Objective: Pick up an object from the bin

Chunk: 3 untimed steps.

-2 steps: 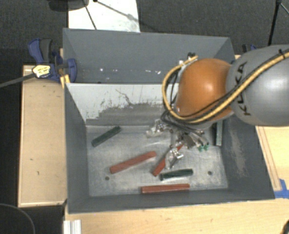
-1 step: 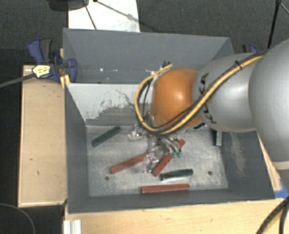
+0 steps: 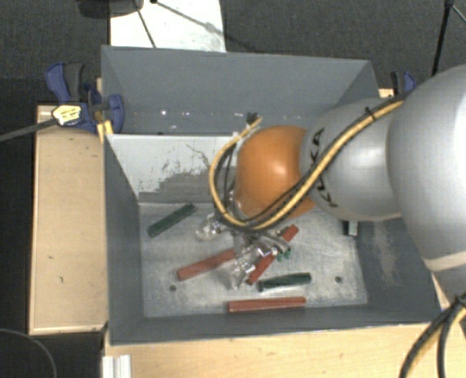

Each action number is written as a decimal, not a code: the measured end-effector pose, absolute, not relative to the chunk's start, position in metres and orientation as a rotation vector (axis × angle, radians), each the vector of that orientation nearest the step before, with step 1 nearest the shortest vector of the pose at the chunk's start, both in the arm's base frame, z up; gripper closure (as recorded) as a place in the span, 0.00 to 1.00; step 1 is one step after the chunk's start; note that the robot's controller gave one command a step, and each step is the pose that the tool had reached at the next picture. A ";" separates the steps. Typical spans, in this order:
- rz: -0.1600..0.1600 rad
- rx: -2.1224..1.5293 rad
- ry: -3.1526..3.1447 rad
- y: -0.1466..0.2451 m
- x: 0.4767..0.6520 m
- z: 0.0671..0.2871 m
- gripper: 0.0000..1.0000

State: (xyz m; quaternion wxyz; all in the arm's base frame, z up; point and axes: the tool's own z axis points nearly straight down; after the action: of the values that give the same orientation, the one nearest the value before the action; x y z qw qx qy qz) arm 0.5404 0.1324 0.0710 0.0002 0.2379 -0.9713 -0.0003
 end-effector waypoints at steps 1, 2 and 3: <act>-0.004 0.363 -3.128 0.131 0.530 0.075 1.00; -0.004 0.363 -3.128 0.131 0.530 0.075 1.00; -0.004 0.362 -3.127 0.130 0.529 0.077 1.00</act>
Offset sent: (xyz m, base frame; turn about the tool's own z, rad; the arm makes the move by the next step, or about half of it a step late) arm 0.0000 0.0000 0.0000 0.0000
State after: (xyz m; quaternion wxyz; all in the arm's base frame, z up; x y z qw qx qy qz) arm 0.5294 0.1305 0.0765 -0.0033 0.1151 -0.9933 -0.0012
